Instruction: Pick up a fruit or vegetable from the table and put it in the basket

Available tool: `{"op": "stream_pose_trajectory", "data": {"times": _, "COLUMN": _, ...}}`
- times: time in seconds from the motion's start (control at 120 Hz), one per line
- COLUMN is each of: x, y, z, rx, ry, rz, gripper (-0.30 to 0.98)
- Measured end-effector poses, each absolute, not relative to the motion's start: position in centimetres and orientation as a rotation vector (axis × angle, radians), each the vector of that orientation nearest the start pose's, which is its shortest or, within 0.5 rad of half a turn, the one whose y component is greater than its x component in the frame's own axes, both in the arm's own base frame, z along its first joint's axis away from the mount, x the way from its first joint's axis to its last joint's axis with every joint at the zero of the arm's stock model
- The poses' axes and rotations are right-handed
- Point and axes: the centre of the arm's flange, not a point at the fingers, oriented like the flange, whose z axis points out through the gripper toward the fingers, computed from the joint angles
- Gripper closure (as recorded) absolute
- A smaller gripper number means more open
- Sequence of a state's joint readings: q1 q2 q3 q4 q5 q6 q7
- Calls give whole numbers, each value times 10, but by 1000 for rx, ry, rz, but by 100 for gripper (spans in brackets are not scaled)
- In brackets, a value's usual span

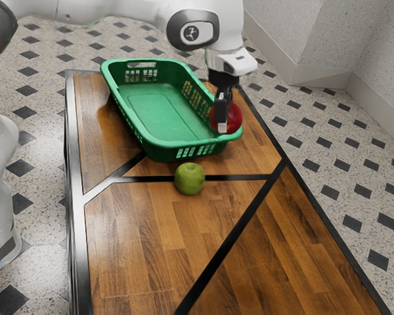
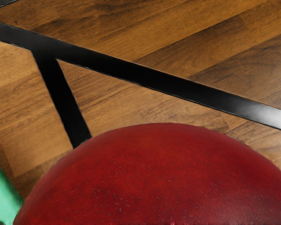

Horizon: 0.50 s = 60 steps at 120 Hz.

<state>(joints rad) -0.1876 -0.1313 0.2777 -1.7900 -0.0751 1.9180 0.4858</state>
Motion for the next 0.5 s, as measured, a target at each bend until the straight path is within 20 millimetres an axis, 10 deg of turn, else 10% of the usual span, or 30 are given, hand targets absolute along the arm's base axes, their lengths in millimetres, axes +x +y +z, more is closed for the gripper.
{"op": "stream_pose_trajectory", "data": {"times": 0.325, "x": 494, "y": 326, "z": 561, "rx": -3139, "ry": -74, "rz": -190, "gripper": 24}}
{"op": "stream_pose_trajectory", "data": {"times": 0.383, "x": 500, "y": 329, "z": 547, "rx": -3161, "ry": -62, "rz": -168, "gripper": 25}}
{"op": "stream_pose_trajectory", "data": {"times": 0.5, "x": 542, "y": 266, "z": 536, "rx": -3182, "ry": 168, "rz": -155, "gripper": 23}}
